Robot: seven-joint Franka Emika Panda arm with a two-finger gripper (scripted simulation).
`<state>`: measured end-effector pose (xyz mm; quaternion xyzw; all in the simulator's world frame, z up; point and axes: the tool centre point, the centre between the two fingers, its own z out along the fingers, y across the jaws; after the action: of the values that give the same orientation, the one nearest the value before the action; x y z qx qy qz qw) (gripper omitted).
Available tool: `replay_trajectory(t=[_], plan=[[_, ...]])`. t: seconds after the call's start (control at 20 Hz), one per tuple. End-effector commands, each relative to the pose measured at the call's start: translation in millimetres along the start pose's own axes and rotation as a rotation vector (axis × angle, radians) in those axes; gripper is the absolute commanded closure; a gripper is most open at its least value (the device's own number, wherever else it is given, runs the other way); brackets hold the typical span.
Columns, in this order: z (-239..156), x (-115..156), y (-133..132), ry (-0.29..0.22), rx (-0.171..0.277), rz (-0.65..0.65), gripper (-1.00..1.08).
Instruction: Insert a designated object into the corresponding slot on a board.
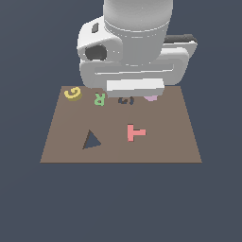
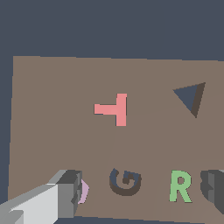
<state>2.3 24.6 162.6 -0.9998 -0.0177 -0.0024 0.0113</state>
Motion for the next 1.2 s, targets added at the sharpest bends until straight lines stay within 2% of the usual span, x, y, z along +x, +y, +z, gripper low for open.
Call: replay_trajectory(t=[0.0, 0.3, 0.6, 0.85, 1.15], plan=[[0, 0, 0, 0.000, 0.000, 0.000, -0.92], [4, 1, 8, 0.000, -0.001, 0.039, -0.92], [14, 2, 33, 0.001, -0.004, 0.159, -0.92], [29, -2, 66, 0.003, -0.008, 0.325, -0.92], [54, -20, 120, 0.006, -0.014, 0.599, -0.92]])
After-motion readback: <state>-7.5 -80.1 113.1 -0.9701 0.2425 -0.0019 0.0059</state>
